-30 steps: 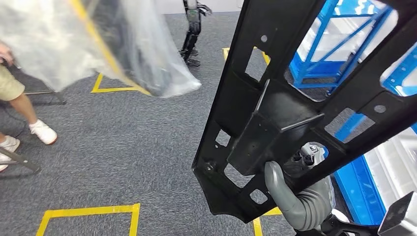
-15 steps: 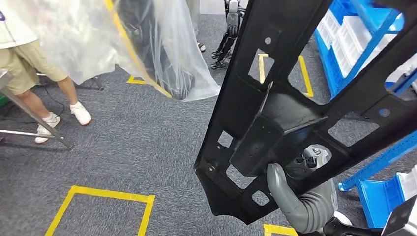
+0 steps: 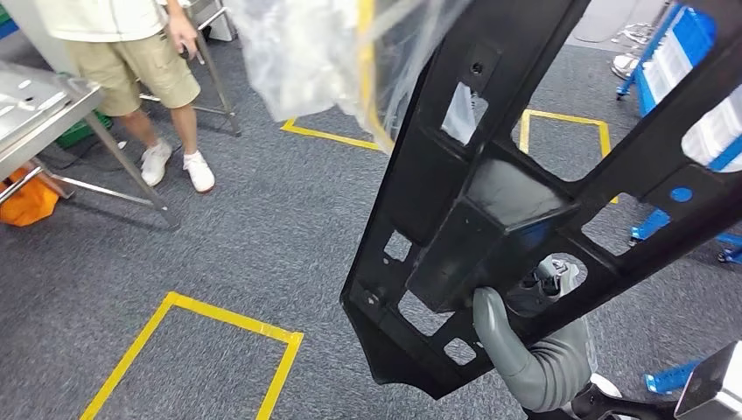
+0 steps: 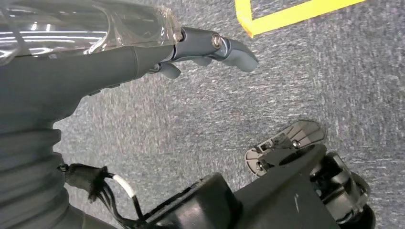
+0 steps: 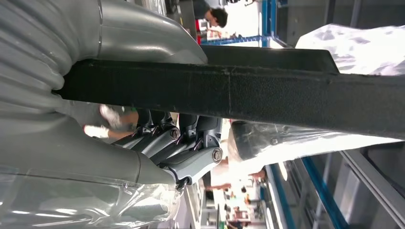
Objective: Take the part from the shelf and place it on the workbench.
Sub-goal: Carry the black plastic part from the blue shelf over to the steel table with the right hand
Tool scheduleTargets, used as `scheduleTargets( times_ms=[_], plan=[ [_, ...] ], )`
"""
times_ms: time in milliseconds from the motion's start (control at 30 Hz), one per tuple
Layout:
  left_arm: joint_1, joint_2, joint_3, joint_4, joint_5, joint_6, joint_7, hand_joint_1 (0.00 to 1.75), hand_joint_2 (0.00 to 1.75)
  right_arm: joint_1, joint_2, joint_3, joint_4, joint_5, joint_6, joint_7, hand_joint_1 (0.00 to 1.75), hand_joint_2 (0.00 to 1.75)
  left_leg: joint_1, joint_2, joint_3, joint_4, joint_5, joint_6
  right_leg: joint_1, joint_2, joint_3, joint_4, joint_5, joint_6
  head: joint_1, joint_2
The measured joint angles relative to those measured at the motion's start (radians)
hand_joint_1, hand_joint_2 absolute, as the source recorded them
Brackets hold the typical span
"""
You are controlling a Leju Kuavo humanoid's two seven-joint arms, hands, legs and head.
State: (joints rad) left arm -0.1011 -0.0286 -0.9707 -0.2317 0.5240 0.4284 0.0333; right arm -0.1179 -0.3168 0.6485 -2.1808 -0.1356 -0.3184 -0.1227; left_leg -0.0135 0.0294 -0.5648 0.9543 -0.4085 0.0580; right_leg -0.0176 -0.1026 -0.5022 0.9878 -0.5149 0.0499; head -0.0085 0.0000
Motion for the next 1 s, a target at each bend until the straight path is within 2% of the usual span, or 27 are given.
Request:
scheduleTargets(
  times_ms=[33,67,100,133,167,200,233,267,300,333,367,400,433,467,533,567,600,633,667,700,733,800,833,867,900,967,1000],
  plan=[
    [-0.002,0.000,-0.001,0.000,0.001,-0.001,0.004,0.00,1.75,0.001,0.000,0.000,0.000,0.001,-0.001,0.002,1.75,1.75,0.004,-0.013,0.007,-0.006,0.003,0.005,-0.001,0.030,-0.016,0.040,-0.023,0.003,0.002,0.000],
    [-0.004,0.000,-0.003,0.000,0.003,-0.002,0.008,0.00,1.75,0.001,-0.001,0.000,-0.001,0.001,-0.003,0.005,1.75,1.75,0.006,-0.025,0.010,-0.008,0.004,0.008,-0.002,0.063,-0.045,0.103,-0.054,0.004,0.003,0.000],
    [-0.006,0.000,-0.003,0.000,0.005,-0.002,0.009,0.00,1.75,0.003,-0.003,0.000,-0.001,0.002,-0.004,0.010,1.75,1.75,0.007,-0.038,0.012,-0.008,0.003,0.011,-0.002,0.082,-0.085,0.180,-0.086,0.005,0.004,0.000],
    [-0.006,0.000,-0.003,0.000,0.008,-0.002,0.007,0.00,1.75,0.004,-0.005,0.000,-0.001,0.003,-0.005,0.014,1.75,1.75,0.008,-0.053,0.013,-0.008,0.002,0.012,-0.002,0.091,-0.124,0.247,-0.107,0.006,0.005,0.000],
    [-0.005,0.000,-0.003,0.000,0.011,-0.001,0.004,0.00,1.75,0.005,-0.007,0.000,-0.001,0.004,-0.005,0.018,1.75,1.75,0.008,-0.069,0.014,-0.007,0.001,0.013,-0.003,0.093,-0.151,0.286,-0.109,0.007,0.005,0.000],
    [-0.004,0.001,-0.003,0.000,0.014,-0.001,0.000,0.00,1.75,0.005,-0.008,0.000,-0.001,0.006,-0.006,0.020,1.75,1.75,0.008,-0.086,0.016,-0.007,0.000,0.012,-0.003,0.094,-0.160,0.283,-0.088,0.007,0.005,0.000],
    [-0.004,0.001,-0.003,0.000,0.016,0.000,-0.004,0.00,1.75,0.005,-0.009,0.000,-0.001,0.007,-0.006,0.022,1.75,1.75,0.009,-0.104,0.019,-0.007,-0.001,0.011,-0.004,0.098,-0.148,0.237,-0.049,0.007,0.006,0.000],
    [-0.004,0.001,-0.003,0.000,0.018,0.000,-0.006,0.00,1.75,0.004,-0.010,0.000,-0.001,0.008,-0.006,0.022,1.75,1.75,0.010,-0.121,0.023,-0.006,-0.003,0.008,-0.006,0.112,-0.121,0.165,-0.002,0.007,0.006,0.000],
    [-0.005,0.000,-0.003,0.000,0.018,0.000,-0.006,0.00,1.75,0.004,-0.011,0.000,-0.001,0.009,-0.006,0.023,1.75,1.75,0.009,-0.137,0.025,-0.004,-0.006,0.004,-0.008,0.138,-0.091,0.089,0.035,0.005,0.006,0.000],
    [-0.006,0.000,-0.003,0.000,0.018,-0.001,-0.006,0.00,1.75,0.004,-0.012,0.000,-0.001,0.010,-0.006,0.023,1.75,1.75,0.009,-0.151,0.025,-0.002,-0.009,-0.001,-0.010,0.160,-0.067,0.030,0.059,0.003,0.006,0.000],
    [-0.006,0.000,-0.003,0.000,0.019,-0.002,-0.006,0.00,1.75,0.003,-0.013,0.000,-0.002,0.010,-0.006,0.024,1.75,1.75,0.009,-0.163,0.023,-0.001,-0.011,-0.006,-0.010,0.177,-0.054,-0.003,0.067,0.000,0.006,0.000],
    [-0.006,0.000,-0.003,0.000,0.019,-0.002,-0.006,0.00,1.75,0.001,-0.013,0.000,-0.002,0.010,-0.006,0.025,1.75,1.75,0.010,-0.173,0.019,-0.001,-0.012,-0.012,-0.008,0.181,-0.049,-0.014,0.065,-0.005,0.006,0.000],
    [-0.005,0.001,-0.003,0.000,0.020,-0.002,-0.007,0.00,1.75,-0.001,-0.013,0.000,-0.002,0.010,-0.006,0.026,1.75,1.75,0.012,-0.183,0.017,-0.003,-0.012,-0.018,-0.008,0.170,-0.049,-0.016,0.064,-0.011,0.005,0.000],
    [-0.004,0.001,-0.003,0.000,0.021,-0.001,-0.008,0.00,1.75,-0.003,-0.014,0.000,-0.002,0.010,-0.006,0.026,1.75,1.75,0.014,-0.178,0.014,0.001,-0.014,-0.023,-0.007,0.158,-0.047,-0.018,0.065,-0.018,0.005,0.000],
    [-0.003,0.002,-0.003,0.000,0.024,0.000,-0.015,0.00,1.75,-0.005,-0.013,0.001,-0.002,0.009,-0.004,0.024,1.75,1.75,0.013,-0.124,-0.011,0.055,-0.044,-0.034,-0.009,0.132,-0.041,-0.023,0.065,-0.030,0.000,0.000],
    [-0.004,0.002,-0.003,0.000,0.026,0.001,-0.021,0.00,1.75,-0.004,-0.013,0.001,-0.002,0.006,-0.004,0.021,1.75,1.75,0.013,-0.087,-0.040,0.114,-0.072,-0.039,-0.009,0.118,-0.039,-0.023,0.063,-0.034,-0.002,0.000],
    [-0.007,0.003,-0.003,0.000,0.027,0.001,-0.025,0.00,1.75,-0.002,-0.013,0.001,-0.002,0.003,-0.004,0.017,1.75,1.75,0.013,-0.060,-0.077,0.185,-0.103,-0.044,-0.007,0.104,-0.037,-0.023,0.060,-0.038,-0.005,0.000],
    [-0.011,0.003,-0.003,0.000,0.029,0.001,-0.028,0.00,1.75,0.000,-0.013,0.001,0.000,-0.002,-0.003,0.011,1.75,1.75,0.015,-0.048,-0.113,0.252,-0.127,-0.048,-0.005,0.089,-0.035,-0.023,0.057,-0.039,-0.005,0.000],
    [-0.014,0.004,-0.002,0.000,0.030,0.001,-0.029,0.00,1.75,0.001,-0.013,0.001,0.002,-0.008,-0.002,0.004,1.75,1.75,0.016,-0.042,-0.136,0.294,-0.135,-0.050,-0.005,0.073,-0.032,-0.023,0.054,-0.040,-0.005,0.000],
    [-0.016,0.004,-0.002,0.000,0.031,0.001,-0.028,0.00,1.75,0.001,-0.012,0.001,0.006,-0.014,-0.001,-0.004,1.75,1.75,0.017,-0.038,-0.139,0.296,-0.124,-0.051,-0.004,0.058,-0.028,-0.023,0.050,-0.039,-0.005,0.000],
    [-0.016,0.006,-0.002,0.000,0.031,0.001,-0.025,0.00,1.75,0.001,-0.012,0.001,0.010,-0.019,0.001,-0.012,1.75,1.75,0.017,-0.032,-0.120,0.255,-0.095,-0.050,-0.004,0.045,-0.023,-0.023,0.046,-0.038,-0.005,0.000],
    [-0.011,0.010,-0.003,0.000,0.030,0.000,-0.014,0.00,1.75,0.001,-0.009,0.002,0.016,-0.027,0.004,-0.026,1.75,1.75,0.011,0.006,-0.045,0.105,-0.028,-0.041,-0.003,0.022,-0.010,-0.023,0.037,-0.033,-0.005,0.000],
    [-0.009,0.013,-0.004,0.000,0.029,-0.002,-0.005,0.00,1.75,0.001,-0.007,0.002,0.020,-0.029,0.006,-0.031,1.75,1.75,0.006,0.026,-0.017,0.046,-0.007,-0.033,-0.001,0.013,-0.005,-0.024,0.033,-0.029,-0.005,0.000],
    [-0.007,0.016,-0.004,0.000,0.029,-0.003,0.004,0.00,1.75,0.001,-0.006,0.002,0.022,-0.031,0.008,-0.034,1.75,1.75,0.000,0.040,-0.003,0.013,0.001,-0.026,0.001,0.004,-0.002,-0.024,0.030,-0.025,-0.005,0.000],
    [-0.006,0.020,-0.004,0.000,0.030,-0.004,0.014,0.00,1.75,0.001,-0.005,0.002,0.025,-0.032,0.009,-0.034,1.75,1.75,-0.006,0.042,-0.003,0.003,-0.001,-0.020,0.002,-0.006,-0.001,-0.025,0.028,-0.020,-0.005,0.000],
    [-0.004,0.026,-0.004,0.001,0.032,-0.005,0.026,0.00,1.75,0.002,-0.005,0.002,0.029,-0.033,0.009,-0.030,1.75,1.75,-0.004,0.016,-0.002,-0.004,0.003,-0.012,0.002,-0.022,0.006,-0.029,0.023,-0.010,-0.004,0.000],
    [-0.004,0.028,-0.004,0.001,0.033,-0.005,0.030,0.00,1.75,0.001,-0.006,0.001,0.030,-0.032,0.008,-0.024,1.75,1.75,0.000,0.003,0.004,-0.010,0.006,-0.006,0.000,-0.011,0.009,-0.022,0.014,-0.006,-0.004,0.000]
  ],
)
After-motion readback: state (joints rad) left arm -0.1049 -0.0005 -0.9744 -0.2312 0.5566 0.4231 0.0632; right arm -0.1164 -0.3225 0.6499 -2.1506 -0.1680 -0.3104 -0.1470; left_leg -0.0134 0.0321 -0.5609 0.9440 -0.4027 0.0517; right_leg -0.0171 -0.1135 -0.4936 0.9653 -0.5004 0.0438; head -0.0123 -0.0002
